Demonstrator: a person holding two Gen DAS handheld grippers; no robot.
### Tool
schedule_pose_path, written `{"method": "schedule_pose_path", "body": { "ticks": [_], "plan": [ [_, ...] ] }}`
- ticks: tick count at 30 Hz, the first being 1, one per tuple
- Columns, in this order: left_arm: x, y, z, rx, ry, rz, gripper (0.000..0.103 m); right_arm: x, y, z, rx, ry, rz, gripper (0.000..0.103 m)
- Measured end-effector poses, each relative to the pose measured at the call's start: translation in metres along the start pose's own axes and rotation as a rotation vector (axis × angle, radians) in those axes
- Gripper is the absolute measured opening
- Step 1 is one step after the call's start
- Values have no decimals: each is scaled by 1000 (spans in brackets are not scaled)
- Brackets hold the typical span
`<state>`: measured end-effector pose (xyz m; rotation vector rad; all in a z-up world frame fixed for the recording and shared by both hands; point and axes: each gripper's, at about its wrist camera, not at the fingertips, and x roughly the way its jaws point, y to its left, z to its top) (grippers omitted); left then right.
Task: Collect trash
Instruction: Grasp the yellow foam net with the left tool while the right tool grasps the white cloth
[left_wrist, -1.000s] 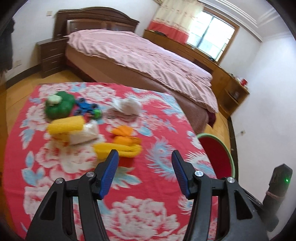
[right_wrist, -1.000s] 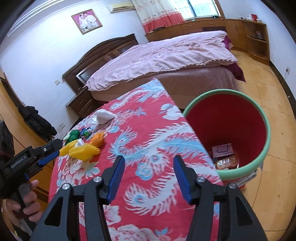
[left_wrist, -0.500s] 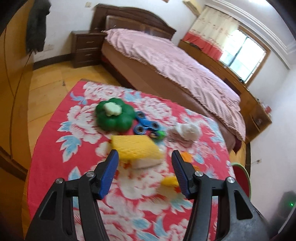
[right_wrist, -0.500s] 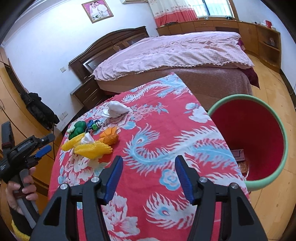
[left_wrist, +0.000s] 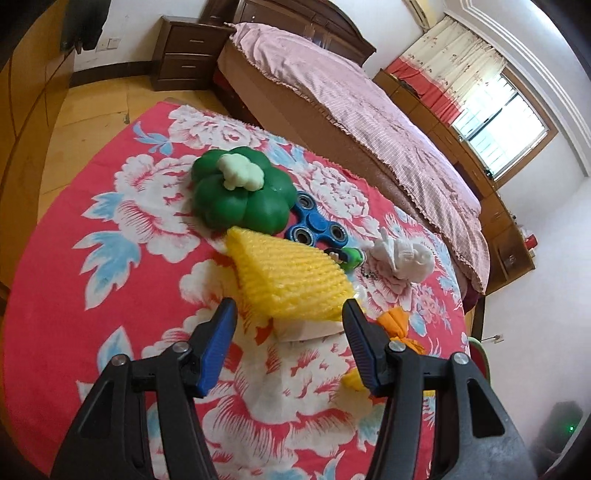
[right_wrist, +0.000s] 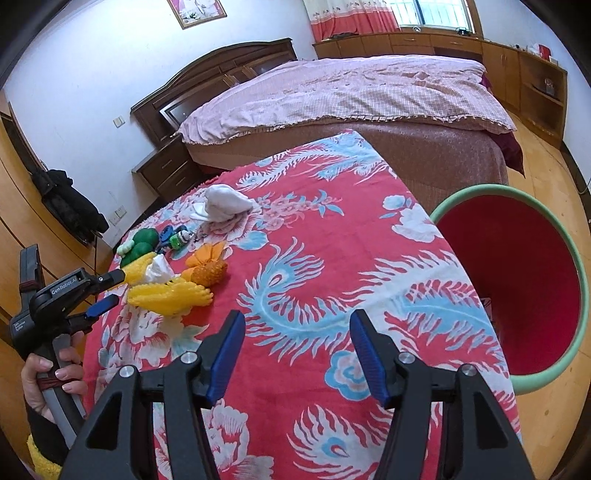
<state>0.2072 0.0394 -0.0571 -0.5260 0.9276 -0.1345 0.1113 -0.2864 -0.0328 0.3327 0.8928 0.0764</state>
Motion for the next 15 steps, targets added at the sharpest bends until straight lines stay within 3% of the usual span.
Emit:
{"method": "schedule_pose_path", "body": {
  "ticks": [4,15],
  "plan": [
    [-1,0,2,-12,-17,-39,49,5,5,3,-18,12,-1,62],
    [-11,19,7,-71,-54,-53,48,19,22,12,-70,27,13,62]
  ]
}}
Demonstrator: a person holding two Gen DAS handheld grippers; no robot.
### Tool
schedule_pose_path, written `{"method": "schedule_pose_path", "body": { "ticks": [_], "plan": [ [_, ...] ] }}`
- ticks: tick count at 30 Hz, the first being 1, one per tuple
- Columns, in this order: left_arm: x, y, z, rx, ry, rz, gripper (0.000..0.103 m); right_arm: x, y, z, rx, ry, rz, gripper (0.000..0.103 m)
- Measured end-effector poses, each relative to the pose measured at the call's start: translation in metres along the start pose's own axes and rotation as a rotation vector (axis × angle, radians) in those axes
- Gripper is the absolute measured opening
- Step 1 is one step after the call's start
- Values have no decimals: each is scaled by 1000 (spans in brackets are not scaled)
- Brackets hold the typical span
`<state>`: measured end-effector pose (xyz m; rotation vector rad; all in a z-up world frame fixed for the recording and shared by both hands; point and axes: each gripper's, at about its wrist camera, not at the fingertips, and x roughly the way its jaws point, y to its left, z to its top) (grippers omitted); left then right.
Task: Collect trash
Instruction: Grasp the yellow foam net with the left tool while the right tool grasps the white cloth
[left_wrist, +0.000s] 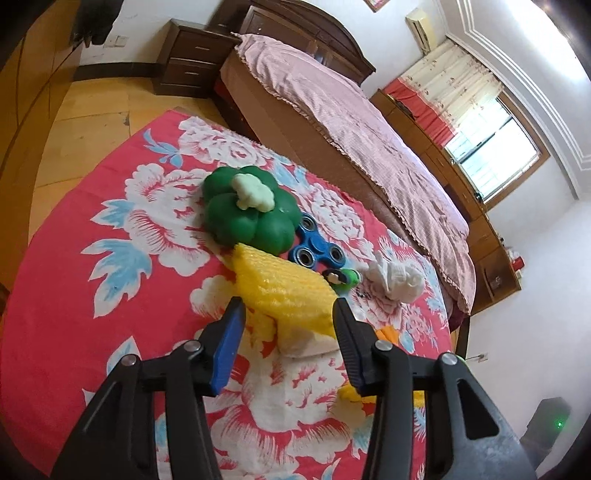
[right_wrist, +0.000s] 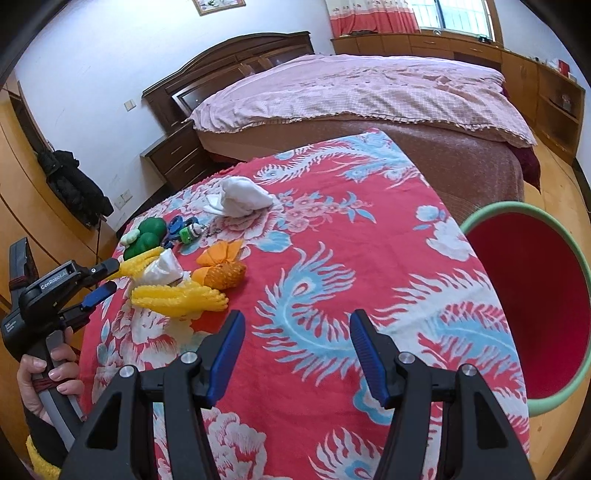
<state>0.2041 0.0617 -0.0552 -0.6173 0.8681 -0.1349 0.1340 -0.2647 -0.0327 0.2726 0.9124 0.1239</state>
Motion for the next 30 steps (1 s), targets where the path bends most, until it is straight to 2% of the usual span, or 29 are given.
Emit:
{"method": "schedule_pose_path", "body": {
  "ticks": [9,18,23,26,28,30],
  "plan": [
    [1,8,3,-54,-9,-11,48,17,19,32,-76,-35,-14,62],
    [14,15,3,-57,3,-10,48,65,45,76,-119,-44,7,68],
    [20,14,2,-35,12,-45,42,95,62,95,-155,-41,16,69],
    [23,14,1,-43,20,-74,33,112,66,102,-162,-24,21,69],
    [24,15,0,-55,21,-90,27,121,66,104,-153,-13,28,64],
    [25,17,-1,-72,22,-109,23,130,65,104,-146,2,33,50]
  ]
}}
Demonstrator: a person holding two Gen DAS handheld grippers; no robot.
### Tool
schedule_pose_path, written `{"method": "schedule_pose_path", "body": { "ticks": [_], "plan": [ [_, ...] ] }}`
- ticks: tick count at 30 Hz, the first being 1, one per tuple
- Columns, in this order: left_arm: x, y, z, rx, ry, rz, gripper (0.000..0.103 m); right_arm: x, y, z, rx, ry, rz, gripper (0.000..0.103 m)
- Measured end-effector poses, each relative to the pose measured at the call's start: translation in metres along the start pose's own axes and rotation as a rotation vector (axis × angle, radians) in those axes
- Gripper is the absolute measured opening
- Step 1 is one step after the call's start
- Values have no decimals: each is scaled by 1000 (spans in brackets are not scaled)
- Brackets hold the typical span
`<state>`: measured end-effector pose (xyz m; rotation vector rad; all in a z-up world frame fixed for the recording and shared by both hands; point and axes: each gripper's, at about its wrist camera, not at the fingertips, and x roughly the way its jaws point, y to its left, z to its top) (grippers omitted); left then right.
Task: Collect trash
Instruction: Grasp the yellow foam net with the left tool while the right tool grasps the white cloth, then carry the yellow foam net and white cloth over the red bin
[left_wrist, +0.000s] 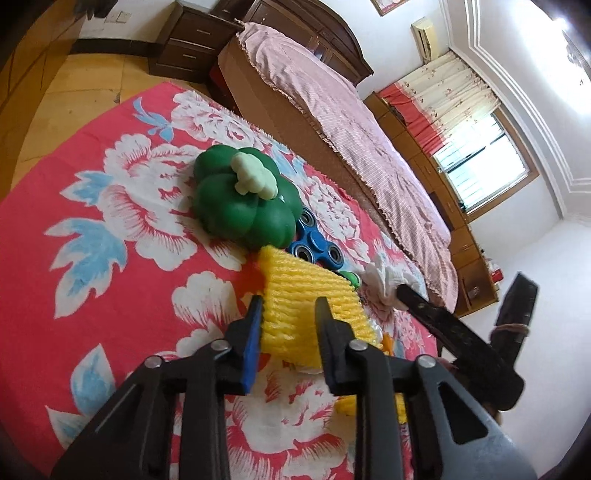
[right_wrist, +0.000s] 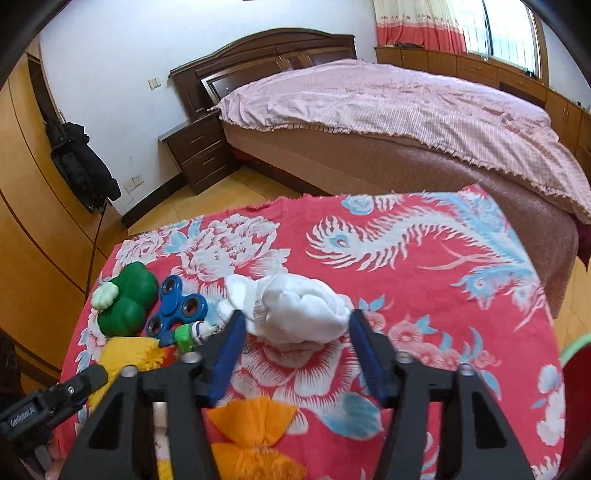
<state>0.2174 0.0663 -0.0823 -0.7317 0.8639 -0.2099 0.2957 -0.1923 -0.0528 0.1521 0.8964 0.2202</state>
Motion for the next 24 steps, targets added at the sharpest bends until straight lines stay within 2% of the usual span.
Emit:
{"method": "schedule_pose_path", "body": {
  "ticks": [4,5,8,12,24],
  "plan": [
    [-3,-1,-1,-6,-4,-33,17,7,-2,-2,-4,5,-5,34],
    [-5,-1,-1,-5,-8,-39,17,8,-2,-3,-7,3,-5,26],
    [-12,-5,-2,-1,-18,-61,15,5,0,-5,-22,-2,-6,20],
    [-25,-11,-5,17,-37,-75,14,-13,2,-10,-34,-31,-7,17],
    [-72,-31,-24,53,-85,-112,14,-103,1,-43,-3,-139,24,17]
  ]
}}
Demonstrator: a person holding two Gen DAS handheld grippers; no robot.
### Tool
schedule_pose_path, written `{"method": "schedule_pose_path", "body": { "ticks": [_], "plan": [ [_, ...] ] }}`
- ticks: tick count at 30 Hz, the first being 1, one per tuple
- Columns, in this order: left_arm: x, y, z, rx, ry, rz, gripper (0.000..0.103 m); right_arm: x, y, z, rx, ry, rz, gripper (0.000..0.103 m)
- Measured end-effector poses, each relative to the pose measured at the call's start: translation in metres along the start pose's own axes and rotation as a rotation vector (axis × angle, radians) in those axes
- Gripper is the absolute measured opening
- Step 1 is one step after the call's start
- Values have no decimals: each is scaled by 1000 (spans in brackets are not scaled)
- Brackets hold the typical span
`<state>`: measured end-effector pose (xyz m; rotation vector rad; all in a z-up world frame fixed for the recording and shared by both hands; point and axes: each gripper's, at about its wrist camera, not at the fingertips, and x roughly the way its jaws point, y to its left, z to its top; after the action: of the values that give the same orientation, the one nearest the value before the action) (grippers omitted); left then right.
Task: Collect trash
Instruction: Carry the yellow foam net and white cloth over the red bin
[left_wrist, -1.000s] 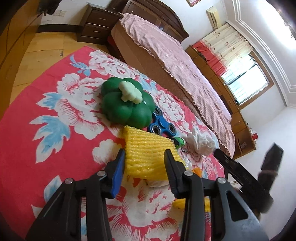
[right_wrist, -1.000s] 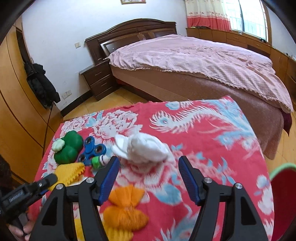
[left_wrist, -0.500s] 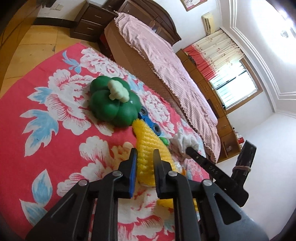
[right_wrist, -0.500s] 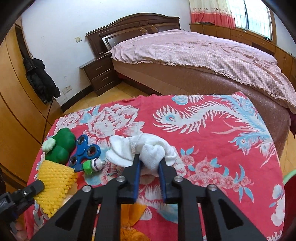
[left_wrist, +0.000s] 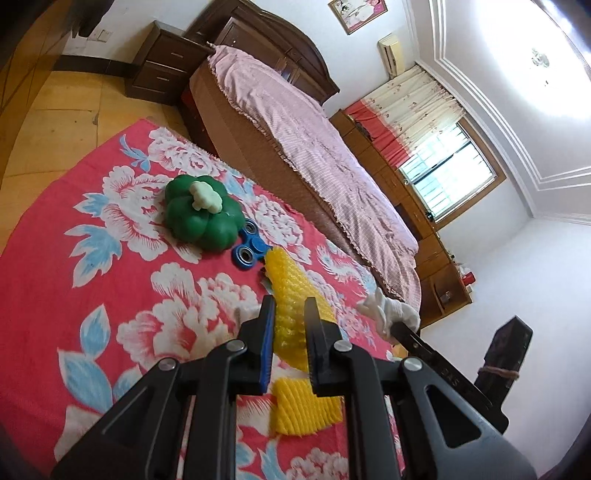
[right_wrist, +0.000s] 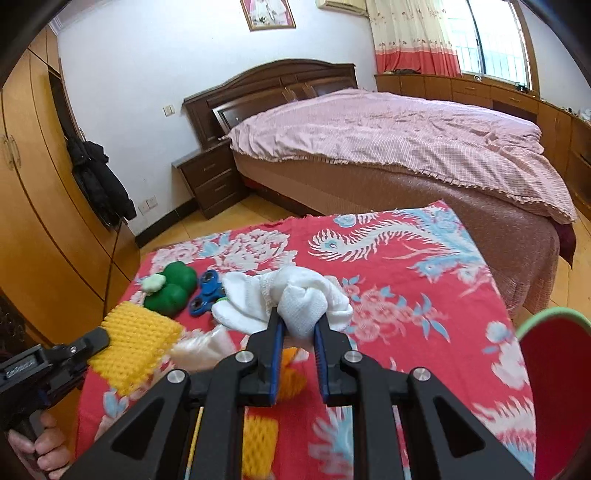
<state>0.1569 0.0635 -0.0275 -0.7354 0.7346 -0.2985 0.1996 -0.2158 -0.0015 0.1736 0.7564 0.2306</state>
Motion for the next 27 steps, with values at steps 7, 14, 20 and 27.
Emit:
{"method": "schedule_pose_path", "body": {
  "ticks": [7,14,20,27],
  "plan": [
    [-22,-13,-14,22,-11,3,14,-49,-2,-21,35,-40,13,17],
    [-34,-29,-28,61,-6,-2,14,-86,-13,-40,79,-58,1,17],
    [-38,-47,-41,99,25,-12,14,-113,-28,-52,121,-80,-34,18],
    [-37,-70,-58,151,62,-34,14,-135,-44,-67,160,-99,-56,18]
  ]
}}
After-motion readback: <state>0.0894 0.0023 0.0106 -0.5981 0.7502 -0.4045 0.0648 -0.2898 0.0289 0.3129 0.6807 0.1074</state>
